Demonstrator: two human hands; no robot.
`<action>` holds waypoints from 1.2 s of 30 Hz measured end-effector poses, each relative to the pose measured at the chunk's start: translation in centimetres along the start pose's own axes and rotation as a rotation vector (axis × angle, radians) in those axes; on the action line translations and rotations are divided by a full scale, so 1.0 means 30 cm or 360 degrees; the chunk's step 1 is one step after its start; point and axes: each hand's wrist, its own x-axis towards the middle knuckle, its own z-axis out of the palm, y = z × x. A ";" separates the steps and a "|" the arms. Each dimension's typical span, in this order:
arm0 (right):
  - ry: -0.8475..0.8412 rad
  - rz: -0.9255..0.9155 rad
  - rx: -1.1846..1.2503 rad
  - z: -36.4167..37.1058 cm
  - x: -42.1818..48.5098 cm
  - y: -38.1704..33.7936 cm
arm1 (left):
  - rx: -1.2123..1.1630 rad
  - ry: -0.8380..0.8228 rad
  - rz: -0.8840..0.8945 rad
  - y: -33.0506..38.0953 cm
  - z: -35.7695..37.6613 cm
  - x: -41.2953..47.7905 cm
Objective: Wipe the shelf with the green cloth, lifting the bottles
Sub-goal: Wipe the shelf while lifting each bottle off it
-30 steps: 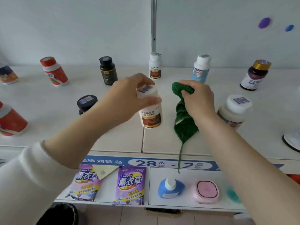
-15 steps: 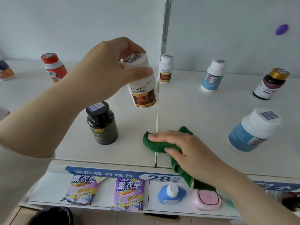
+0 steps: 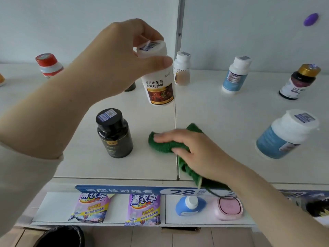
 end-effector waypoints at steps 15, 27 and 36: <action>0.0223 0.0228 -0.0146 -0.036 0.026 0.036 | 0.0008 -0.0080 0.0134 0.017 0.036 -0.033; 0.0192 0.0171 0.0444 -0.134 -0.481 0.029 | 0.0019 -0.0414 0.0092 0.142 0.331 -0.125; 0.0503 0.0232 0.0722 -0.380 -0.658 0.124 | 0.0107 -0.0374 -0.0074 0.221 0.456 -0.171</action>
